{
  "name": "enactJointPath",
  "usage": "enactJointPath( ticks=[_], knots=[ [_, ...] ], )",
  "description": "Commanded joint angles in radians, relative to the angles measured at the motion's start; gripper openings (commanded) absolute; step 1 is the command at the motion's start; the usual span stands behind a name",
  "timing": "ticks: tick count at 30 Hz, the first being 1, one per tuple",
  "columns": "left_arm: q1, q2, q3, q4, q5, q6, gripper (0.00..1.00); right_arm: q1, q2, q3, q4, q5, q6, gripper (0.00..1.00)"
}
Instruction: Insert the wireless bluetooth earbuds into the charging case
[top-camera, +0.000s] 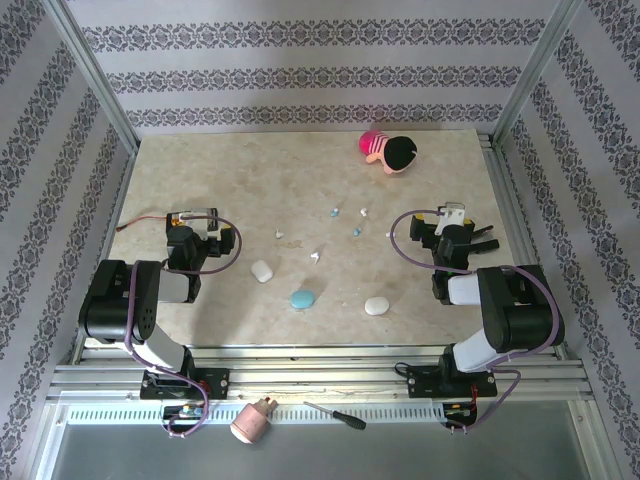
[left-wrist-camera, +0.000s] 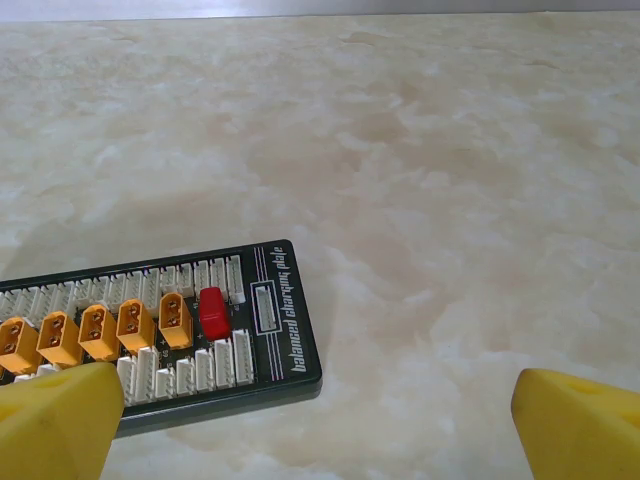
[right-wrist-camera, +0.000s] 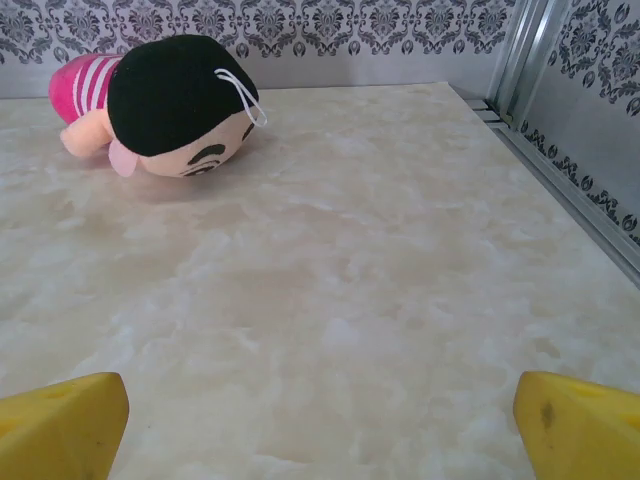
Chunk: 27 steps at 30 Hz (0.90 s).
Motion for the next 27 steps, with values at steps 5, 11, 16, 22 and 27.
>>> enactJointPath(
  ticks=[5, 11, 16, 22, 27],
  knots=[
    [-0.004, -0.001, 0.015, 0.021, 0.0, 0.001, 0.99, 0.003, 0.007, 0.0, 0.0, -0.058, -0.01, 0.98],
    [-0.004, 0.0, 0.015, 0.021, 0.001, 0.0, 0.99, 0.002, 0.008, 0.0, -0.001, -0.067, -0.011, 0.98],
    [-0.004, -0.002, 0.015, 0.02, 0.002, 0.001, 0.99, 0.003, 0.005, 0.0, 0.017, -0.108, -0.027, 0.98],
    [-0.005, -0.016, 0.01, 0.018, 0.018, 0.013, 0.99, 0.004, -0.037, -0.001, -0.003, -0.124, -0.034, 0.98],
    [-0.008, -0.104, 0.012, -0.054, -0.013, 0.007, 0.99, 0.003, -0.129, -0.006, -0.078, -0.144, -0.041, 0.98]
  ],
)
